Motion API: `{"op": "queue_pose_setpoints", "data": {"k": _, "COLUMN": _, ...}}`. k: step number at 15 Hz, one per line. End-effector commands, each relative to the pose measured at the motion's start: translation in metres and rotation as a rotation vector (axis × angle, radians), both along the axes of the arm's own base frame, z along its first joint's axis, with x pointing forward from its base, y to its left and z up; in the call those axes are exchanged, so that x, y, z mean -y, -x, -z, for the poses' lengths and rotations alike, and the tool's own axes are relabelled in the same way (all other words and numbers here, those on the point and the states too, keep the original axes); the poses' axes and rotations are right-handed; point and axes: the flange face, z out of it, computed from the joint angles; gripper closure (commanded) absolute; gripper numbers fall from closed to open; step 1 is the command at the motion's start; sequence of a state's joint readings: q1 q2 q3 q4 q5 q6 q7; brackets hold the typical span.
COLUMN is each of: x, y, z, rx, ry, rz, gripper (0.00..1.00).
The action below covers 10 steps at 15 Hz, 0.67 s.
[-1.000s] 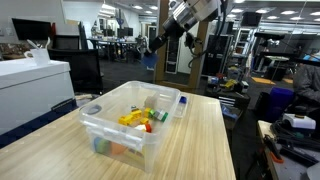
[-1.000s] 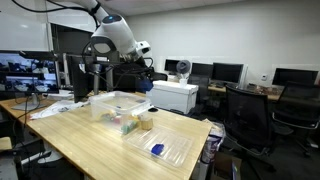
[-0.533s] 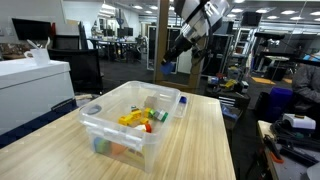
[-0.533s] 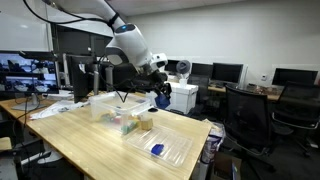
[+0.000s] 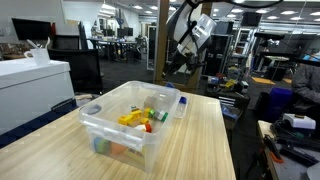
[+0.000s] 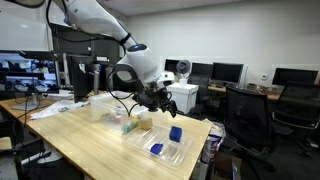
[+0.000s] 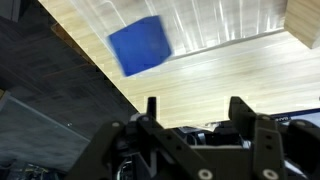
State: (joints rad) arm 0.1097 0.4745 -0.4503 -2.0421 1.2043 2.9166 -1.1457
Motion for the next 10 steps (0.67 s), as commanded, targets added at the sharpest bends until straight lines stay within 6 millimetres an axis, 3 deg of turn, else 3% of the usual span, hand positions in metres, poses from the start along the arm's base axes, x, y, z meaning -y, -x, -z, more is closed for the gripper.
{"op": "queue_pose_setpoints", "data": {"k": 1, "x": -0.006, "y": -0.006, "z": 0.003, "rx": -0.007, "ry": -0.021, "rz": 0.003, "gripper": 0.01}}
{"op": "queue_pose_setpoints", "data": {"k": 6, "x": -0.021, "y": -0.013, "z": -0.021, "rx": 0.038, "ry": -0.012, "rz": -0.03, "gripper": 0.0}}
{"op": "queue_pose_setpoints", "data": {"k": 10, "x": -0.051, "y": -0.021, "z": -0.067, "rx": 0.132, "ry": 0.011, "rz": -0.1, "gripper": 0.0}}
